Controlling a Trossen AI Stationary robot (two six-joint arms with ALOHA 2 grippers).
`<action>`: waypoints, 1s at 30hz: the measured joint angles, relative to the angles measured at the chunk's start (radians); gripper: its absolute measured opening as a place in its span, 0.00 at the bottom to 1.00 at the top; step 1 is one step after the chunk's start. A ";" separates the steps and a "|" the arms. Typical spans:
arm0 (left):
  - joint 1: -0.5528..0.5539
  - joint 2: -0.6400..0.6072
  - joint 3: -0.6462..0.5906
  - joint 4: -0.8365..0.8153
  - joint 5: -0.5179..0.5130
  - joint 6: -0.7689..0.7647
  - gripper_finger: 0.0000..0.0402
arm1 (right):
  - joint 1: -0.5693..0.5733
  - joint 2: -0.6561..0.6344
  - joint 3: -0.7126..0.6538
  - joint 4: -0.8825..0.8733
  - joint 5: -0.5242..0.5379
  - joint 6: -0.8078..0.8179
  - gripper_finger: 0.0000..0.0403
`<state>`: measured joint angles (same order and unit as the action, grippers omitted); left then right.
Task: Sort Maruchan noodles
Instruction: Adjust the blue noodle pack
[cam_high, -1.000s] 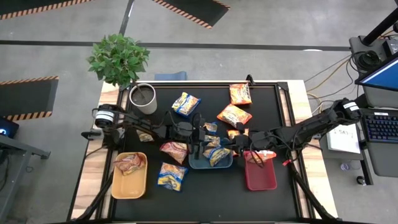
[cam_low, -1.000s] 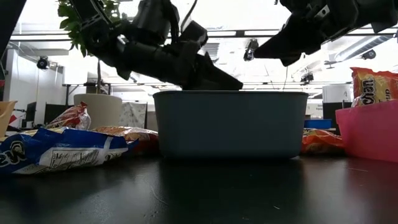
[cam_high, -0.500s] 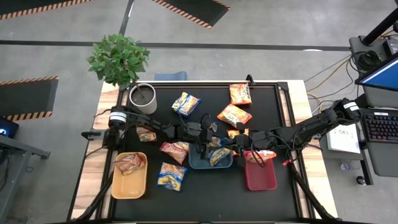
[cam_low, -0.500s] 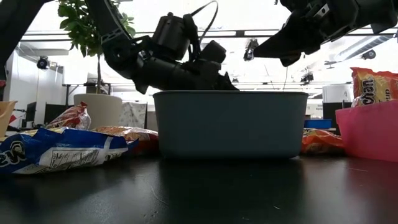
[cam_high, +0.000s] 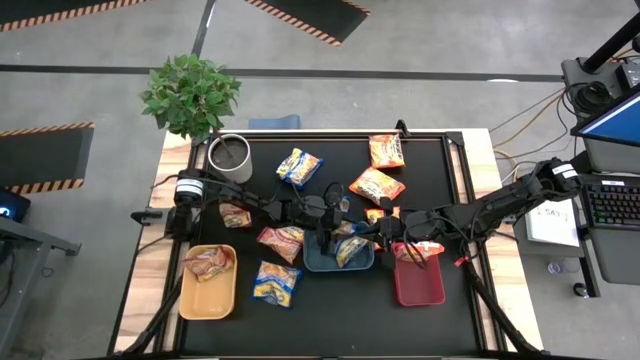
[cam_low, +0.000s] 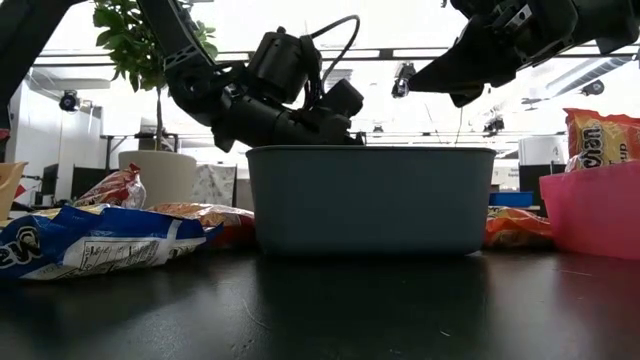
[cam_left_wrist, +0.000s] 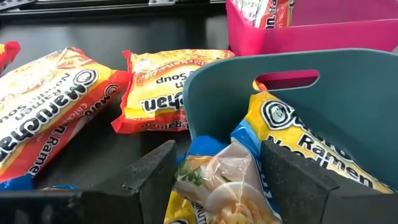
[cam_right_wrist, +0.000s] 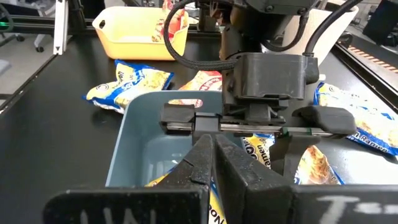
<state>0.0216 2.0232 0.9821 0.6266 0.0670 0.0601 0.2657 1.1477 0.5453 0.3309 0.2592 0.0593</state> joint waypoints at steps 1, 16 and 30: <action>0.000 0.000 0.000 -0.001 0.000 0.002 0.52 | 0.000 0.000 0.000 0.000 0.000 0.000 0.02; -0.001 -0.026 -0.002 -0.041 0.091 0.073 0.02 | -0.041 0.000 0.021 -0.030 0.004 0.229 0.02; -0.034 -0.174 -0.021 -0.065 0.129 0.197 0.00 | -0.050 0.001 0.191 -0.279 0.030 0.406 0.06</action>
<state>-0.0128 1.8488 0.9611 0.5616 0.1963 0.2572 0.2153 1.1483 0.7364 0.0523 0.2891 0.4653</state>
